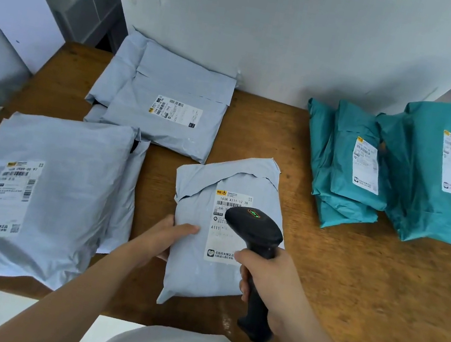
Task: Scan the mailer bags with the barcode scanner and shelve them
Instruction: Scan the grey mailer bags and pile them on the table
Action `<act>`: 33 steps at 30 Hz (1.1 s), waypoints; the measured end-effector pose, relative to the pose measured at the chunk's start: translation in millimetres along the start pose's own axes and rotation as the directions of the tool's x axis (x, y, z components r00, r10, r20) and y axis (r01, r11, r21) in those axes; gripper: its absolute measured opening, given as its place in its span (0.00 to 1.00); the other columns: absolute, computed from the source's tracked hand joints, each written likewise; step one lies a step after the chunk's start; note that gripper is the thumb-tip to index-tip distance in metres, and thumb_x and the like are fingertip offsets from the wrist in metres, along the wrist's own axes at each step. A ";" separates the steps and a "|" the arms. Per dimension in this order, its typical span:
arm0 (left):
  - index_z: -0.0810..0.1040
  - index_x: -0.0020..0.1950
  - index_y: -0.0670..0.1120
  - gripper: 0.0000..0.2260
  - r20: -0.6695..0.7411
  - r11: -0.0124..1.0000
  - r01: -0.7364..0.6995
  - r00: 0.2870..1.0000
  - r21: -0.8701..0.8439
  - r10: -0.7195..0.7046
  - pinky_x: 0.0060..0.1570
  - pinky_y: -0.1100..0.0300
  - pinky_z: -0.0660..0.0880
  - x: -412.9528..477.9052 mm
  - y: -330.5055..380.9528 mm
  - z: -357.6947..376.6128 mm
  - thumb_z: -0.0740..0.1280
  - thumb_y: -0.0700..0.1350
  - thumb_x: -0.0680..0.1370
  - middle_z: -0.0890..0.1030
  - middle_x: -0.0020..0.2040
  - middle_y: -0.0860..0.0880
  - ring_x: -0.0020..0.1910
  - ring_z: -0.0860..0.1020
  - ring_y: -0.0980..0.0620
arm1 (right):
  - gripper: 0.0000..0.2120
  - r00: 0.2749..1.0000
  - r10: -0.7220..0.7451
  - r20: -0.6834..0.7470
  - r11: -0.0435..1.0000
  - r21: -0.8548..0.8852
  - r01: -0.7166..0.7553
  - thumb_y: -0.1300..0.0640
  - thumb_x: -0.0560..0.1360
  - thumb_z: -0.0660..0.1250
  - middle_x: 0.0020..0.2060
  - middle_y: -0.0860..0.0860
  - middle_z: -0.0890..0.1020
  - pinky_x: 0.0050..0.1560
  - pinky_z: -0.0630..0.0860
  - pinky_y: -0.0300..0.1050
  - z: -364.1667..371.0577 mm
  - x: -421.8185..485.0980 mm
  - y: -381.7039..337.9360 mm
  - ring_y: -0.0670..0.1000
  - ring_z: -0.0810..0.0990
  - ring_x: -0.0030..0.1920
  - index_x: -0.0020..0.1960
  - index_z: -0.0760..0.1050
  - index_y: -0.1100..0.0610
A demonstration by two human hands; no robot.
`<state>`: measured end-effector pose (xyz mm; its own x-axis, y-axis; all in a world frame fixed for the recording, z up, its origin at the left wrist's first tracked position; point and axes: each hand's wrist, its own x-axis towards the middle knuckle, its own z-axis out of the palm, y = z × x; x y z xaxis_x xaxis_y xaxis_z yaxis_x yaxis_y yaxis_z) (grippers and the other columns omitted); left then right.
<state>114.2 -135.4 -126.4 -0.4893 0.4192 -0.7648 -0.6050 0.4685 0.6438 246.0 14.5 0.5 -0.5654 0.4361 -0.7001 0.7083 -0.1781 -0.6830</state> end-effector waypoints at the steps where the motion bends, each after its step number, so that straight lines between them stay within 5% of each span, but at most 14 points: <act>1: 0.66 0.67 0.50 0.44 -0.005 1.000 -0.002 1.000 -0.005 0.002 0.56 0.45 0.77 0.3 1.0 1.0 0.75 0.65 0.56 0.78 0.60 0.51 0.57 0.78 0.48 | 0.05 1.000 0.001 -0.001 1.000 0.005 -0.001 0.62 0.72 0.67 0.24 0.54 0.73 0.25 0.70 0.39 0.4 -0.4 0.1 0.49 0.70 0.22 0.38 0.73 0.63; 6: 0.64 0.70 0.45 0.38 -0.219 0.995 -0.087 0.973 -0.050 0.074 0.58 0.52 0.74 0.0 10.3 16.7 0.76 0.55 0.67 0.75 0.63 0.49 0.60 0.75 0.47 | 0.04 1.000 -0.007 -0.015 0.999 0.050 0.008 0.63 0.72 0.67 0.27 0.56 0.74 0.26 0.69 0.40 0.9 -2.8 -1.3 0.50 0.70 0.23 0.40 0.74 0.63; 10: 0.73 0.59 0.46 0.20 -0.283 0.958 -0.275 0.928 -0.074 0.245 0.44 0.64 0.75 -6.3 24.0 12.5 0.75 0.44 0.70 0.79 0.54 0.50 0.47 0.79 0.56 | 0.06 0.999 -0.029 -0.020 0.995 0.094 0.031 0.65 0.71 0.68 0.25 0.56 0.73 0.26 0.68 0.41 0.3 -2.4 -3.6 0.51 0.69 0.22 0.37 0.73 0.62; 14: 0.76 0.58 0.42 0.18 -0.387 0.945 -0.314 0.885 -0.089 0.258 0.39 0.63 0.76 -19.3 33.6 -28.2 0.75 0.40 0.70 0.82 0.50 0.49 0.43 0.80 0.55 | 0.11 0.998 -0.062 -0.006 0.997 0.056 0.062 0.64 0.72 0.68 0.22 0.56 0.72 0.28 0.68 0.43 0.8 0.0 -6.3 0.52 0.68 0.21 0.31 0.72 0.61; 17: 0.78 0.57 0.39 0.15 -0.501 0.964 -0.264 0.840 -0.041 0.209 0.47 0.58 0.74 -22.7 41.4 -60.9 0.73 0.38 0.72 0.81 0.52 0.45 0.47 0.79 0.48 | 0.15 0.998 -0.055 0.016 0.998 0.008 0.055 0.62 0.72 0.68 0.20 0.55 0.72 0.29 0.69 0.42 6.6 2.4 -7.1 0.51 0.69 0.20 0.28 0.71 0.61; 21: 0.76 0.51 0.38 0.09 -0.631 0.968 -0.148 0.737 0.200 0.243 0.44 0.59 0.68 -13.6 43.7 -71.9 0.71 0.40 0.73 0.77 0.45 0.44 0.46 0.76 0.49 | 0.15 0.995 -0.057 0.080 0.998 -0.030 0.060 0.62 0.72 0.68 0.20 0.56 0.72 0.30 0.68 0.44 15.7 4.1 -8.7 0.52 0.68 0.21 0.28 0.71 0.61; 30: 0.72 0.40 0.39 0.06 -0.664 0.945 -0.066 0.695 0.321 0.274 0.39 0.60 0.68 -6.2 50.6 -86.2 0.68 0.37 0.74 0.73 0.34 0.47 0.41 0.73 0.48 | 0.18 0.998 -0.046 0.032 0.998 -0.028 0.047 0.61 0.73 0.70 0.20 0.57 0.71 0.30 0.69 0.44 -5.4 12.3 -21.2 0.53 0.68 0.21 0.26 0.70 0.61; 33: 0.73 0.52 0.36 0.13 -0.640 0.853 0.095 0.705 0.513 0.306 0.49 0.53 0.73 -0.1 70.1 -83.6 0.65 0.46 0.77 0.77 0.49 0.39 0.52 0.76 0.41 | 0.18 1.000 -0.019 0.023 1.000 -0.020 0.019 0.61 0.73 0.70 0.20 0.57 0.71 0.29 0.68 0.44 -11.0 17.9 -24.6 0.53 0.68 0.20 0.26 0.70 0.61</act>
<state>19.3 -167.6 -83.2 -0.9320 -0.0586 -0.3577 -0.2403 0.8386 0.4888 223.1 36.4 7.0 -0.5883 0.4190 -0.6917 0.7056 -0.1519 -0.6921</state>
